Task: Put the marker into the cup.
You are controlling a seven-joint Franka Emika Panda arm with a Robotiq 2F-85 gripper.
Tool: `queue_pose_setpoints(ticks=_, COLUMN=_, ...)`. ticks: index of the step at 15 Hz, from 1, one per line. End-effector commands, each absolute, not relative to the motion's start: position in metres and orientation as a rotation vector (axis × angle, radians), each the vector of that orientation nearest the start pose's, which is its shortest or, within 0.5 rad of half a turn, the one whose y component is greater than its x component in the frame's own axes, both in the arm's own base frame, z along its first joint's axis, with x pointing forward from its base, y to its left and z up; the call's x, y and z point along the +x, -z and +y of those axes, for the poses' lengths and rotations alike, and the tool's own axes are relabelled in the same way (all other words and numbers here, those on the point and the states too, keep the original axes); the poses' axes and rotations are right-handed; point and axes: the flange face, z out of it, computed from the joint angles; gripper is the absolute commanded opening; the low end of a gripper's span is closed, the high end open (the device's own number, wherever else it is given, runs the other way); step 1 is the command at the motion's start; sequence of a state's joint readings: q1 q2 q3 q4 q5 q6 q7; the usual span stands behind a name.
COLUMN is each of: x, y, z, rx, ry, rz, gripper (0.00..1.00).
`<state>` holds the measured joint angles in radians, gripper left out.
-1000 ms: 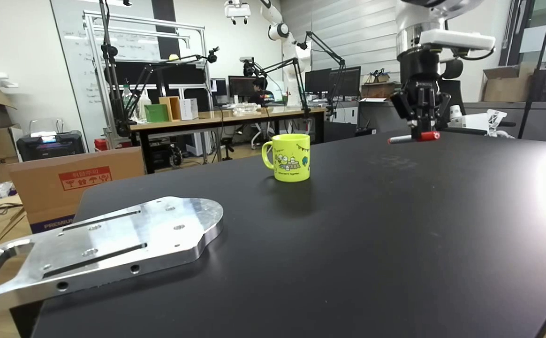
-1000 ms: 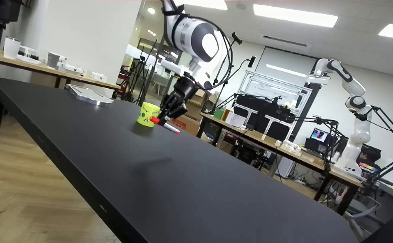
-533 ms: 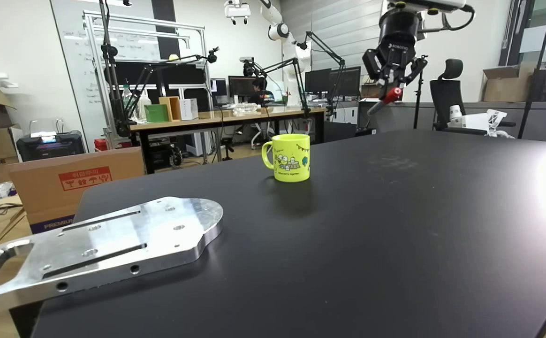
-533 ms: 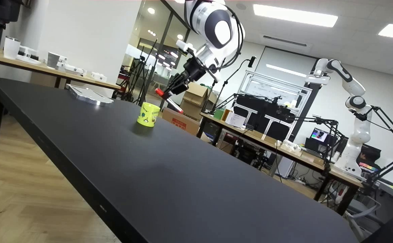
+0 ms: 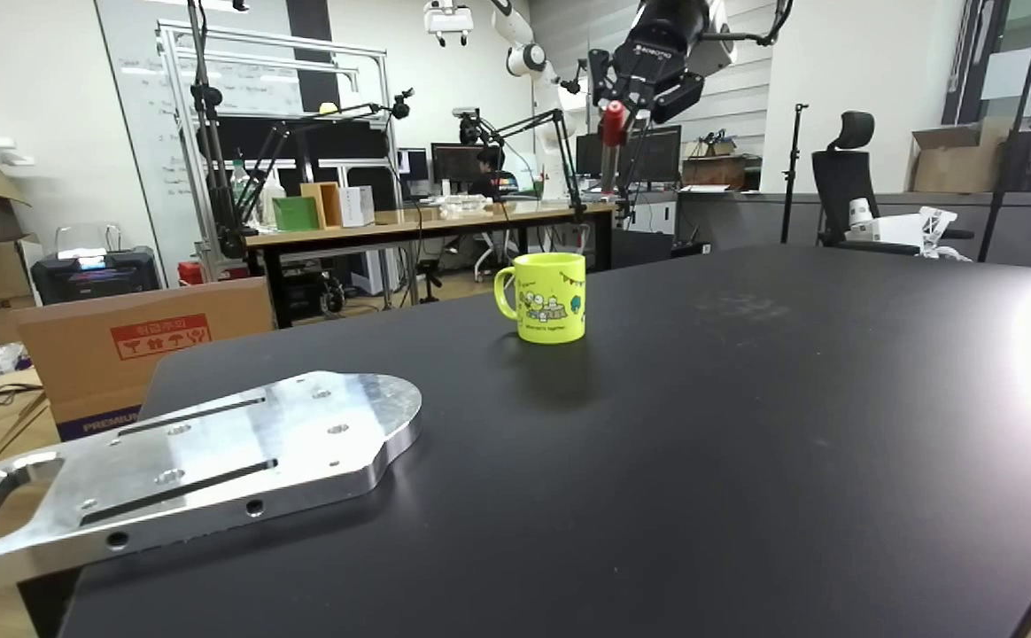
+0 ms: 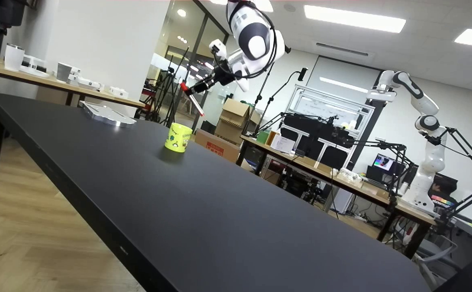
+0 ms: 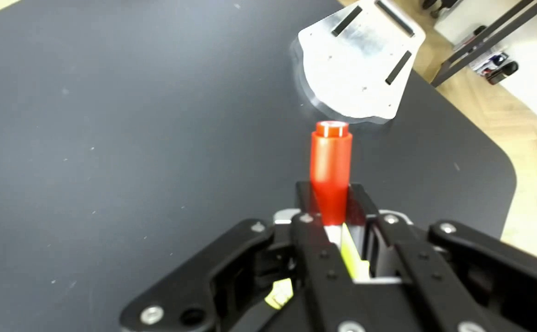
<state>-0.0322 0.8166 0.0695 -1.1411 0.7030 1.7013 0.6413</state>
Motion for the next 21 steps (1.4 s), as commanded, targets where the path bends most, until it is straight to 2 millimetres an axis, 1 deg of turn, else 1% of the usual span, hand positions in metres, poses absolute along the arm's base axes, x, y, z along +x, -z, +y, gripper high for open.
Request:
queue_pose_setpoints(ticks=1, x=0.758, y=-0.314, z=0.097, rx=-2.116, ry=-0.717, rz=1.024, gripper=0.05)
queue_pose_setpoints(ticks=4, x=0.761, y=-0.288, z=0.112, rx=-2.026, ry=-0.804, rz=1.045, gripper=0.05)
queue_pose_setpoints(ticks=6, x=0.762, y=-0.271, z=0.116, rx=-1.99, ry=-0.823, rz=1.051, gripper=0.05)
queue_pose_setpoints(ticks=10, x=0.766, y=-0.239, z=0.114, rx=-1.941, ry=-0.838, rz=1.058, gripper=0.05)
queue_pose_setpoints(ticks=12, x=0.768, y=-0.226, z=0.112, rx=-1.946, ry=-0.819, rz=1.051, gripper=0.05)
queue_pose_setpoints(ticks=14, x=0.769, y=-0.217, z=0.112, rx=-1.95, ry=-0.805, rz=1.052, gripper=0.05)
queue_pose_setpoints(ticks=16, x=0.77, y=-0.212, z=0.112, rx=-1.956, ry=-0.796, rz=1.043, gripper=0.05)
queue_pose_setpoints(ticks=17, x=0.771, y=-0.215, z=0.113, rx=-1.96, ry=-0.794, rz=1.029, gripper=0.46)
queue_pose_setpoints(ticks=18, x=0.771, y=-0.22, z=0.114, rx=-1.967, ry=-0.785, rz=1.015, gripper=0.47)
queue_pose_setpoints(ticks=19, x=0.772, y=-0.228, z=0.113, rx=-1.974, ry=-0.776, rz=0.999, gripper=0.51)
queue_pose_setpoints(ticks=21, x=0.776, y=-0.256, z=0.111, rx=-1.988, ry=-0.734, rz=0.963, gripper=0.66)
